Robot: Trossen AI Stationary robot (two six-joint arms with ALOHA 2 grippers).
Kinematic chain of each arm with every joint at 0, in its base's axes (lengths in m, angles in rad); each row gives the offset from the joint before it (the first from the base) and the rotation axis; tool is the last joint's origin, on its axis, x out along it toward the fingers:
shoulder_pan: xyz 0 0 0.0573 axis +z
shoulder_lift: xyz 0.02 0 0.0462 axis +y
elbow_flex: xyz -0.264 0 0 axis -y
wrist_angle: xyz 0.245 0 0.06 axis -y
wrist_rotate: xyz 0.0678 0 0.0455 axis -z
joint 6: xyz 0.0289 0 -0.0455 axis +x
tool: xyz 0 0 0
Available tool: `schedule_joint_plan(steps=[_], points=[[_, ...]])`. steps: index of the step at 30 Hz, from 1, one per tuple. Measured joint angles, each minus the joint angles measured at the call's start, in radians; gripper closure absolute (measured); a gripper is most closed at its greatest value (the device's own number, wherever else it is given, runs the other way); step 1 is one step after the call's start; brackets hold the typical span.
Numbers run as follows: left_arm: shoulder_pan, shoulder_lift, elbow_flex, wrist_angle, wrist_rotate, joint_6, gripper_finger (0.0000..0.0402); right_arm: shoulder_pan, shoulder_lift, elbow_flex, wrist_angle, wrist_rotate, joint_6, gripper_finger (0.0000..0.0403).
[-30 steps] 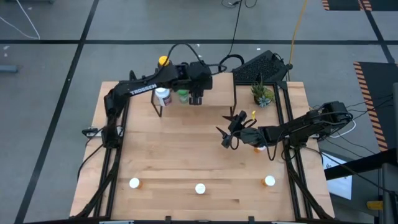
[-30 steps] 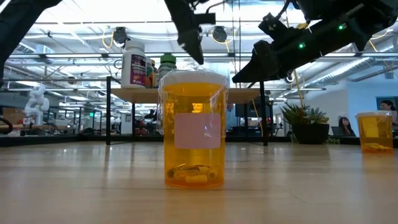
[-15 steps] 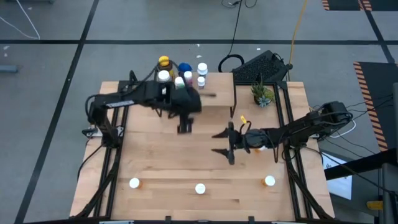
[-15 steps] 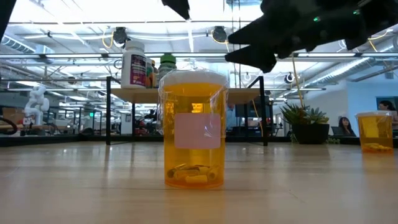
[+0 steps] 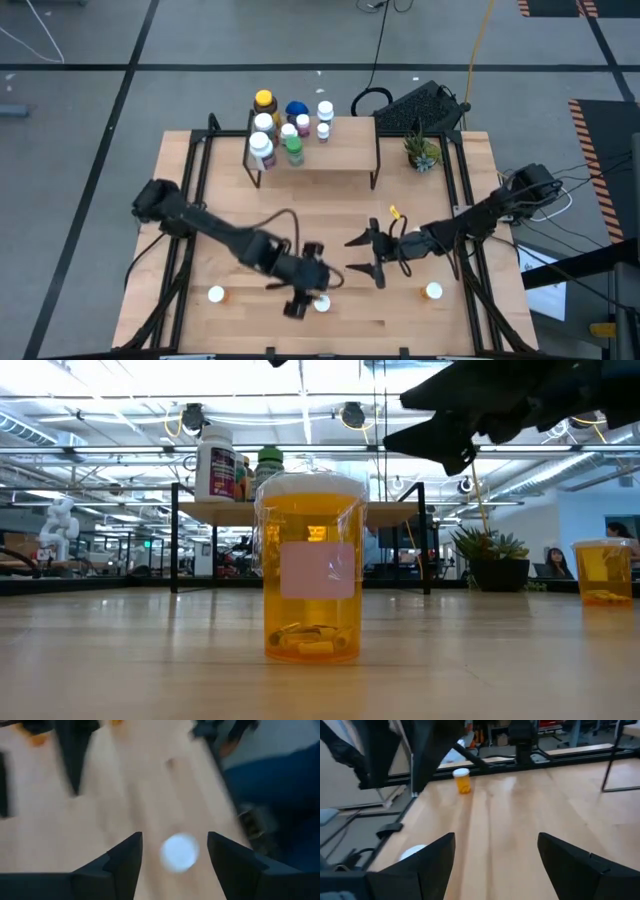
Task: Pick and place medicine bottles onto shelf by color
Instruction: Put the bottom middle orange pill bottle on the shelf, aligned with the other white small medicine bottles
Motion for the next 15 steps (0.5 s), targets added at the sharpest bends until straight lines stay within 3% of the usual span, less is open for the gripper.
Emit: schedule_joint_plan(steps=[8,15], points=[[-0.076,0.005,-0.220,0.428,-0.023,-0.077,0.0095,0.065,0.000,0.000,-0.003,0.066,0.049,0.0126],[-0.107,0.006,-0.362,0.548,-0.070,-0.075,0.0043,0.090,0.000,0.000,0.000,0.106,0.057,0.0126]])
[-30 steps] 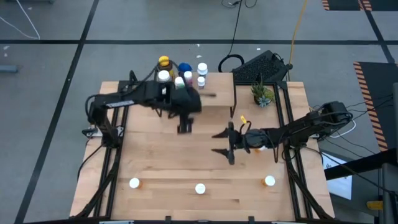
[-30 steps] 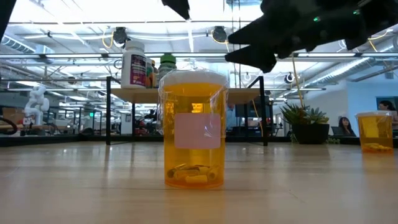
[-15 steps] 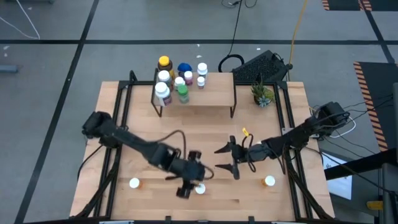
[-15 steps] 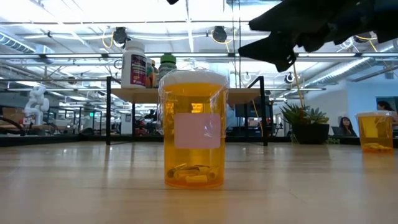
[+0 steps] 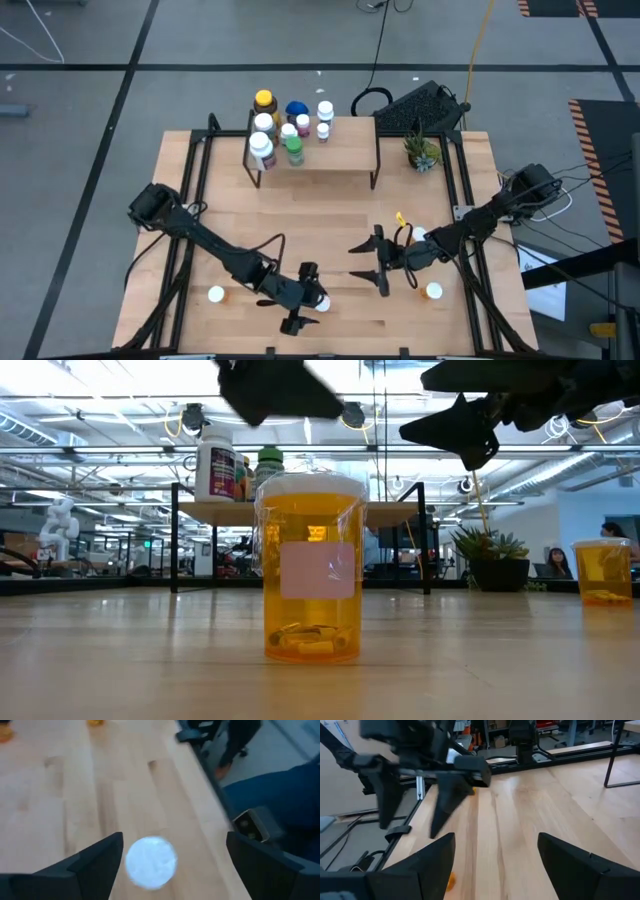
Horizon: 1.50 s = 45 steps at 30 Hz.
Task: Pick and place medicine bottles onto shelf by color
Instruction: Put the bottom middle orange pill bottle on the shelf, aligned with the other white small medicine bottles
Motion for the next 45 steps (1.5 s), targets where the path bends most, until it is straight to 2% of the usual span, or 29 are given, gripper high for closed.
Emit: schedule_joint_plan(steps=[5,11,19,22,29,33,40,45], points=[[-0.001,0.001,-0.060,0.058,-0.062,0.005,0.0041,-0.002,0.000,0.000,0.000,0.014,0.001,0.0126],[0.010,0.085,-0.058,0.139,-0.033,0.015,0.0041,-0.002,0.000,0.000,-0.011,0.026,-0.006,0.0126],[0.014,0.119,-0.051,0.130,-0.048,-0.016,0.0047,-0.002,0.000,0.000,-0.027,0.027,-0.002,0.0126],[0.016,0.119,-0.051,0.122,-0.052,-0.049,0.0077,-0.002,0.000,0.000,-0.028,0.026,-0.002,0.0126],[0.023,0.119,-0.051,0.108,-0.009,-0.069,0.0181,-0.003,0.000,0.000,-0.030,0.033,-0.001,0.0126],[0.025,0.117,-0.051,0.105,-0.009,-0.070,0.0196,-0.003,0.000,0.000,-0.033,0.049,-0.001,0.0126],[0.068,0.015,-0.051,0.047,-0.014,-0.069,0.0165,-0.003,0.000,0.000,-0.039,0.056,-0.008,0.0126],[0.161,-0.136,-0.051,-0.091,-0.089,-0.012,0.0181,-0.009,0.000,0.000,-0.078,0.090,-0.006,0.0126]])
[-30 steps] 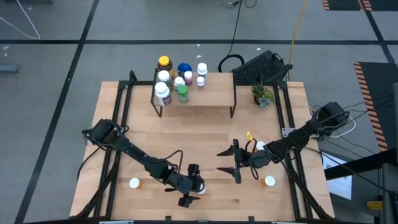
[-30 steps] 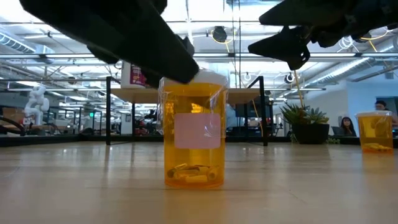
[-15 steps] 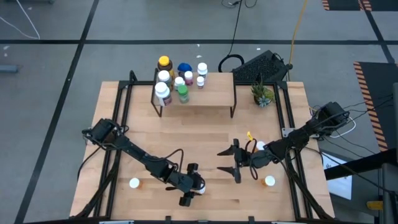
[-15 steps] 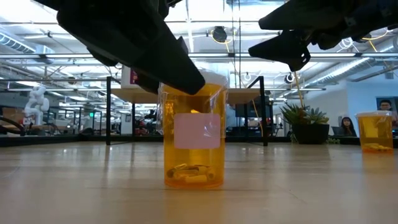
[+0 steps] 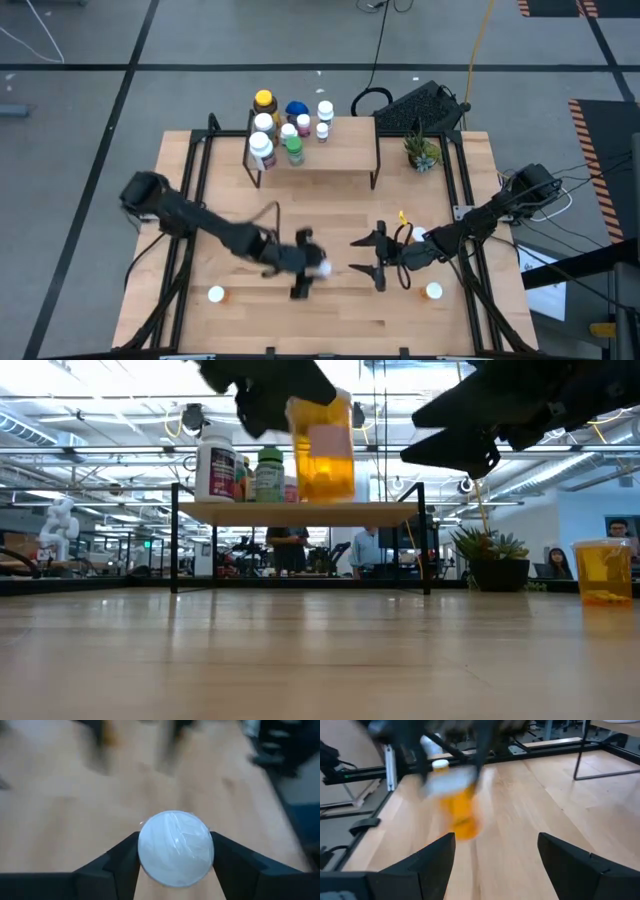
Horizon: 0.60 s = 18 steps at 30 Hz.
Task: Pick and place medicine bottles onto shelf by color
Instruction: Put the bottom middle orange pill bottle on the shelf, aligned with the other white small medicine bottles
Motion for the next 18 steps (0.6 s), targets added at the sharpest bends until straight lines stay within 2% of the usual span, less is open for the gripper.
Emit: schedule_joint_plan(steps=[5,8,11,18], points=[[0.176,-0.136,0.001,-0.042,-0.032,0.086,0.0195,-0.011,0.000,0.000,-0.021,0.013,0.005,0.0126],[0.297,-0.151,0.063,-0.091,-0.026,0.139,0.0185,-0.020,0.000,0.000,-0.038,0.013,0.005,0.0126],[0.391,-0.114,0.190,-0.201,-0.025,0.220,0.0179,-0.031,0.000,0.000,-0.063,0.013,0.005,0.0126],[0.569,0.012,0.579,-0.481,-0.018,0.356,0.0186,-0.058,0.000,0.001,-0.127,0.013,0.038,0.0126]])
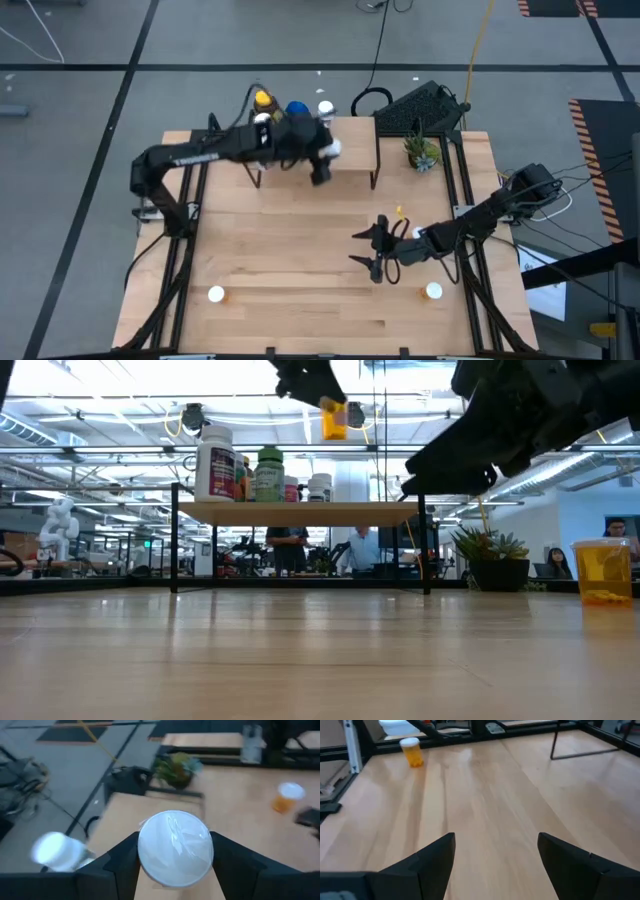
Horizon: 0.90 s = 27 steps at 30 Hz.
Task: Pick and place medicine bottles onto shelf by color
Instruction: Put the bottom middle orange pill bottle on the shelf, aligned with the other white small medicine bottles
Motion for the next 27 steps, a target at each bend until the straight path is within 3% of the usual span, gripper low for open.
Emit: schedule_joint_plan(steps=[6,14,27], points=[[0.081,0.096,0.124,-0.074,0.032,0.027,0.0187,-0.017,0.000,0.000,-0.049,0.000,0.023,0.0126],[0.107,0.185,0.124,-0.155,0.047,0.032,0.0187,-0.021,0.000,0.000,-0.049,0.000,0.025,0.0126],[0.128,0.199,0.124,-0.234,0.026,-0.043,0.0177,-0.021,0.000,0.000,-0.048,0.000,0.036,0.0126]])
